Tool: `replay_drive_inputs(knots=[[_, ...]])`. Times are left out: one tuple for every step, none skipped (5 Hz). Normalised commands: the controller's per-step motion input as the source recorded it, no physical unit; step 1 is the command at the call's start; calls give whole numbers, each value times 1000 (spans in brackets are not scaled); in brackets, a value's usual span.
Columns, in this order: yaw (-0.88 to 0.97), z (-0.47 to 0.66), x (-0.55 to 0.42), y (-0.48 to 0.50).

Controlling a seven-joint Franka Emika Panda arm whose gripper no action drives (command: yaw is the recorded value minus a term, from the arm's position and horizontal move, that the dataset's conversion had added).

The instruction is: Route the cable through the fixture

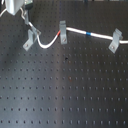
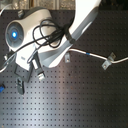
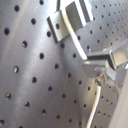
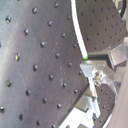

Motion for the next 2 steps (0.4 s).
replay_drive_inputs(knots=[[329, -746, 310, -125], [349, -620, 184, 202]])
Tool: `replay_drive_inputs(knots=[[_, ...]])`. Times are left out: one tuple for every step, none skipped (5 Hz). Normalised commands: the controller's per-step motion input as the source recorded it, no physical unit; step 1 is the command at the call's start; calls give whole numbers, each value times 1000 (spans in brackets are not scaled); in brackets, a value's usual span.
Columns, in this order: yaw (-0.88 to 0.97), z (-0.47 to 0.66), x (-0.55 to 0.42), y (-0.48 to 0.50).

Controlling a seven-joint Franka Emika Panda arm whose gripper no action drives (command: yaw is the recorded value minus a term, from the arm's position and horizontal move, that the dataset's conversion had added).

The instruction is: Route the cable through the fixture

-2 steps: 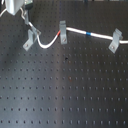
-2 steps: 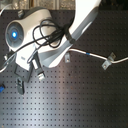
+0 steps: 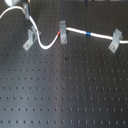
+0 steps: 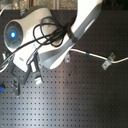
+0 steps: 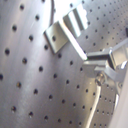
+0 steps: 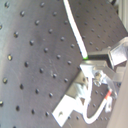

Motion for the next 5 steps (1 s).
replay_drive_inputs(knots=[[346, 7, 368, 298], [443, 307, 372, 299], [300, 203, -212, 174], [326, 217, -377, 277], [343, 256, -257, 303]])
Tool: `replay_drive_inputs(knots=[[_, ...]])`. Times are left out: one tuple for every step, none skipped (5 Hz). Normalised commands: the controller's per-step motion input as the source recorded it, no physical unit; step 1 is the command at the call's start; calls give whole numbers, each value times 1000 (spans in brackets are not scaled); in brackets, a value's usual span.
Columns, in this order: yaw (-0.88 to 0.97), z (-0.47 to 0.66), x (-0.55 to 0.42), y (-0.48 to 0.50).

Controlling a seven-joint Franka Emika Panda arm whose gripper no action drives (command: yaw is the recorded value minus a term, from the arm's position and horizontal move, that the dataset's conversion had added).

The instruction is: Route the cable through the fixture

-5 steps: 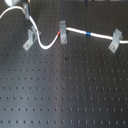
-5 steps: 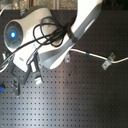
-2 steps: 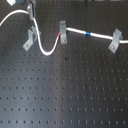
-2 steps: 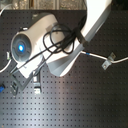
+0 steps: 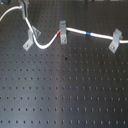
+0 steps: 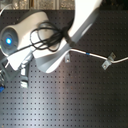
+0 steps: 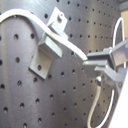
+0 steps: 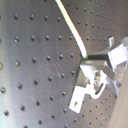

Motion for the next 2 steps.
replay_drive_inputs(knots=[[0, 4, -26, -19], [0, 416, -193, -128]])
